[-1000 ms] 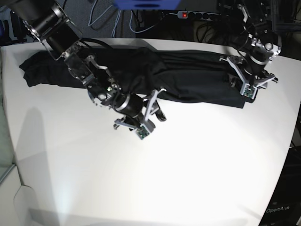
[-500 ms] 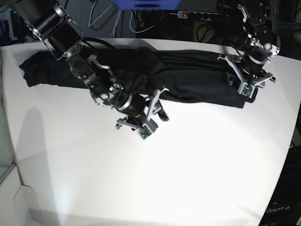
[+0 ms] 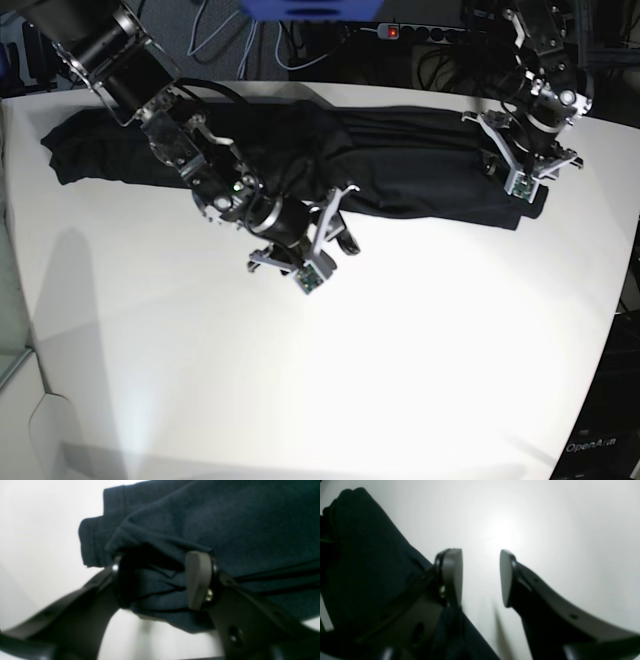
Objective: Fold the T-shirt properly
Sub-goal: 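Hold the folded strip with both grippers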
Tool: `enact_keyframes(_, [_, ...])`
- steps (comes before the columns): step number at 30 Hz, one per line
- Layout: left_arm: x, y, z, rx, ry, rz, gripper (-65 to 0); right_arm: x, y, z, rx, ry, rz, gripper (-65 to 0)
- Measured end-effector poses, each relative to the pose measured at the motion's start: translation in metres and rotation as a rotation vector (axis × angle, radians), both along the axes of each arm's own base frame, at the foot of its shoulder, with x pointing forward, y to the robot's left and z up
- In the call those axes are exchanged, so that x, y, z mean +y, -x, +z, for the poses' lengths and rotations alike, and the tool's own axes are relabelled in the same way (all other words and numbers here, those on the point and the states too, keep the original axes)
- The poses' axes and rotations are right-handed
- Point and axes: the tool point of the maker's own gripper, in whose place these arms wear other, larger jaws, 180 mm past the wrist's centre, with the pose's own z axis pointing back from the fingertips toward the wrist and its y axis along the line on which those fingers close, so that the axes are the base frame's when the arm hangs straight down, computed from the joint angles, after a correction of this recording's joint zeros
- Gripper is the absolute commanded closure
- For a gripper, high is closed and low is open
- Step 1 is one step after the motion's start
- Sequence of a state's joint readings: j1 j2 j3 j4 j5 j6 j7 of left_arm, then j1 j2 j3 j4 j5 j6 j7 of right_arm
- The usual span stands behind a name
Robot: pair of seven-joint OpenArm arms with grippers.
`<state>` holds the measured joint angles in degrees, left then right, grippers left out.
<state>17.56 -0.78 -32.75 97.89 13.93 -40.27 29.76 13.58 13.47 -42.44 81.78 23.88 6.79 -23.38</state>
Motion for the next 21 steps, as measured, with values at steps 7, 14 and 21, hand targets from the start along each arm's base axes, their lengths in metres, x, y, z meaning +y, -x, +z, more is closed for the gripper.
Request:
enact_keyframes(7, [0.002,0.001,-0.002,0.01,-0.021,0.002,0.0,0.0,0.001,-0.001,0.003,0.0,0.0,-25.2])
enact_keyframes(14, [-0.005,-0.004,0.013,-0.023,-0.059,0.0,0.0,0.0,0.003,-0.002,0.007,-0.001,0.0,-25.2])
enact_keyframes(21, [0.006,-0.008,0.03,-0.066,-0.091,0.024,0.0,0.001,0.007,-0.006,0.018,-0.001,0.002,-25.2])
